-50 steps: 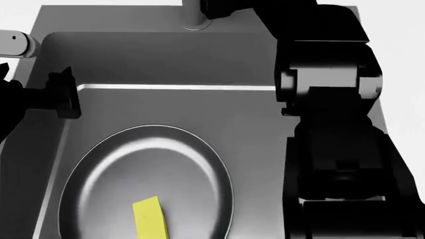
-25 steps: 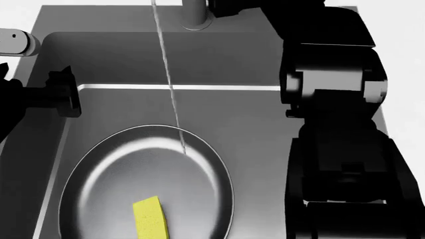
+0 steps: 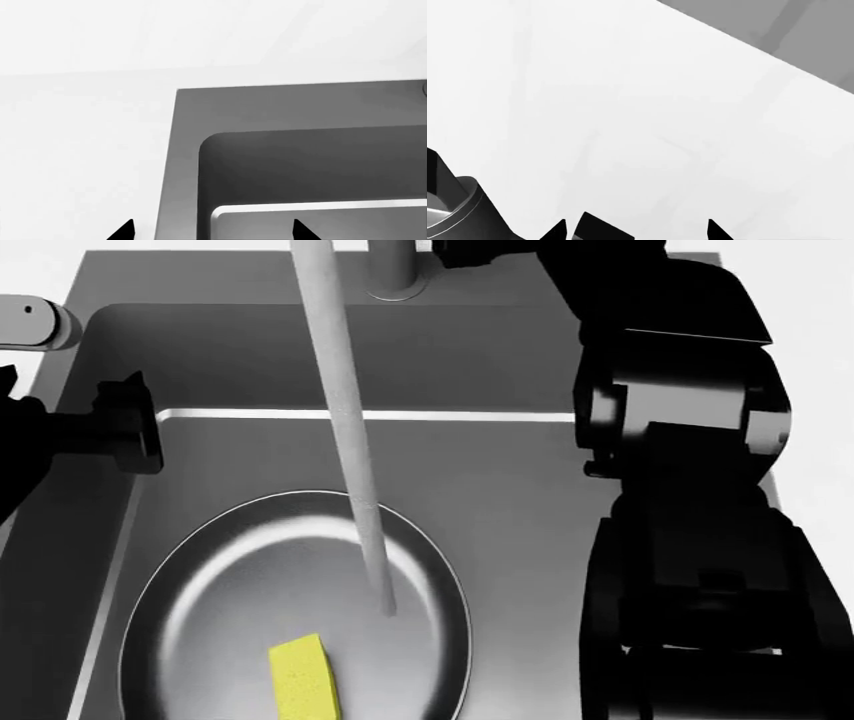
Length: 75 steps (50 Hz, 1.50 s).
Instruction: Pick the pan and sponge and place them into the sink. Then turn on the water.
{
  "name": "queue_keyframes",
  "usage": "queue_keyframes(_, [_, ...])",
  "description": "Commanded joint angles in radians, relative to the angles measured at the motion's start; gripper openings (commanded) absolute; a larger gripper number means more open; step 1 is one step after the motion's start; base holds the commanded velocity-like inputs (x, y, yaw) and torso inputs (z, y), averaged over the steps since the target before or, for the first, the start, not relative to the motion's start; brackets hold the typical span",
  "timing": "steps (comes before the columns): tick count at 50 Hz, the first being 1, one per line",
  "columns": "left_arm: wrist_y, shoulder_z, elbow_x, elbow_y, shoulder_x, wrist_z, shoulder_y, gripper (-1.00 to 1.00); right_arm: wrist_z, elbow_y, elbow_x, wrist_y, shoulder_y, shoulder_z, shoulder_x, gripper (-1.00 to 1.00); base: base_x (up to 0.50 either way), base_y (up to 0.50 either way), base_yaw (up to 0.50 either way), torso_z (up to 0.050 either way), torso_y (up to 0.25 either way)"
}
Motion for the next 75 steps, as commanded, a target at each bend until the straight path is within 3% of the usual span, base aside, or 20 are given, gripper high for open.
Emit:
queue_keyframes(1, [0.014, -0.006, -0.011, 0.005, 0.007, 0.01, -0.006, 1.0, 0.027, 0.01, -0.077, -0.009, -0.005, 0.01, 0.028, 1.0, 0.0, 0.0, 0.0, 0.0, 0.0])
queue_keyframes(24, [0.006, -0.005, -0.019, 0.012, 0.003, -0.001, -0.005, 1.0, -0.016, -0.007, -0.075, -0.045, -0.016, -0.003, 0.014, 1.0, 0.0, 0.0, 0.0, 0.0, 0.0])
queue_keyframes(34, [-0.002, -0.002, -0.023, 0.018, 0.005, -0.008, -0.012, 1.0, -0.001, -0.529, -0.05, 0.269, -0.18, 0.004, 0.026, 1.0, 0.0, 0.0, 0.0, 0.0, 0.0])
queue_keyframes(45, [-0.006, -0.006, -0.031, 0.029, -0.003, -0.01, -0.012, 1.0, 0.002, -0.82, -0.03, 0.453, -0.243, -0.011, 0.033, 1.0, 0.0, 0.0, 0.0, 0.0, 0.0])
queue_keyframes(61, [-0.013, -0.006, -0.039, 0.034, -0.001, -0.014, -0.021, 1.0, 0.019, -1.035, -0.013, 0.599, -0.272, -0.017, 0.064, 1.0, 0.0, 0.0, 0.0, 0.0, 0.0])
queue_keyframes(75, [-0.025, -0.01, -0.053, 0.054, -0.01, -0.017, -0.034, 1.0, -0.024, -1.489, 0.041, 0.96, -0.47, 0.013, 0.177, 1.0, 0.0, 0.0, 0.0, 0.0, 0.0])
